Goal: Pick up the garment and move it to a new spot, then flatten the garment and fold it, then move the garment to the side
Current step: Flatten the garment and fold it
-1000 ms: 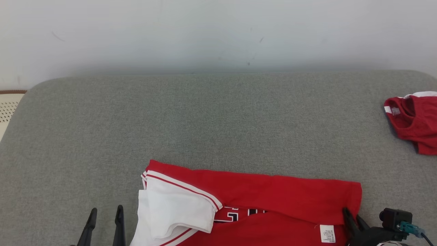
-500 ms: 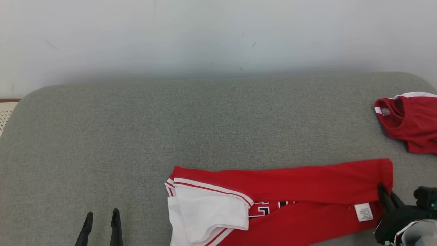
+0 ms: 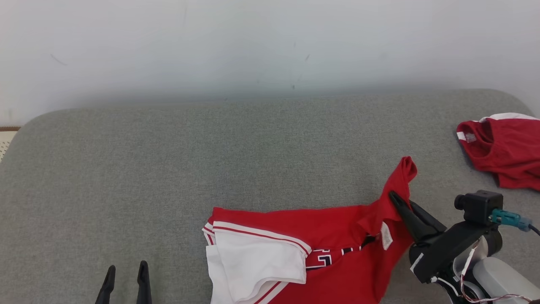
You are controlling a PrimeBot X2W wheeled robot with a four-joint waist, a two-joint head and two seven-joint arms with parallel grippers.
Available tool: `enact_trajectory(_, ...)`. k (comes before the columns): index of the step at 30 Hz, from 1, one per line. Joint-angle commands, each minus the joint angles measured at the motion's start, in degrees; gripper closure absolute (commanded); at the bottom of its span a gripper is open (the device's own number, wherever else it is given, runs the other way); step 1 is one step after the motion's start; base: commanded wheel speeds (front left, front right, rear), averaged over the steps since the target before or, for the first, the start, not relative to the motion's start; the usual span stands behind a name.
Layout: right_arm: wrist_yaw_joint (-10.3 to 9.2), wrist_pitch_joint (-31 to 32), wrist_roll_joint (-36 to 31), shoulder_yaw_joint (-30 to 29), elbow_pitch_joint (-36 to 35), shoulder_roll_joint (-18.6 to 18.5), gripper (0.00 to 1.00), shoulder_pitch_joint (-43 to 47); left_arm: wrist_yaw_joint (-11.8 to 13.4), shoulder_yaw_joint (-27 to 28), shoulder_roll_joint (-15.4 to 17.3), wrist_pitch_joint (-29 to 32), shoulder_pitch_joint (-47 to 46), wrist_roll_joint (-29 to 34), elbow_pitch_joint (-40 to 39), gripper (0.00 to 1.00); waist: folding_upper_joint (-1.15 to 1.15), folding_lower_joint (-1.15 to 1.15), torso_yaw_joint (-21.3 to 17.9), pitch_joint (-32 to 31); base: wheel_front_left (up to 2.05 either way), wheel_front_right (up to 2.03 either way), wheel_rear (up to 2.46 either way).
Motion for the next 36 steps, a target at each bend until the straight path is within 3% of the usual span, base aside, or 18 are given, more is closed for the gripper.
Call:
enact_trajectory(1, 0.00, -0.4, 1.7, 1.3, -1.4, -0.6, 1.00, -0.9, 0.3, -0.4, 0.0, -0.2, -0.1, -0.4, 0.1, 0.00, 0.00, 0.00, 0.5, 0.0, 0.00, 0.00, 0.00)
enact_trajectory(7, 0.00, 0.0, 6.8, 8.1, -5.8, 0.4, 1.00, -3.9, 0.9, -1.4, 0.0, -0.2, -0.4, -0.8, 0.0, 0.00, 0.00, 0.00, 2.6, 0.5, 0.00, 0.00, 0.00)
enact_trajectory(18, 0.00, -0.9, 10.3, 17.1, -5.3, 4.7, 1.00, -8.1, 0.4, -2.0, 0.0, -0.2, -1.4, -1.7, 1.4, 0.00, 0.00, 0.00, 6.7, 0.3, 0.00, 0.00, 0.00)
enact_trajectory(36, 0.00, -4.1, 12.3, 26.4, 12.5, 16.0, 1.00, -15.1, 0.3, -5.5, 0.0, -0.2, -3.8, -3.4, 3.6, 0.00, 0.00, 0.00, 10.9, 1.7, 0.00, 0.00, 0.00)
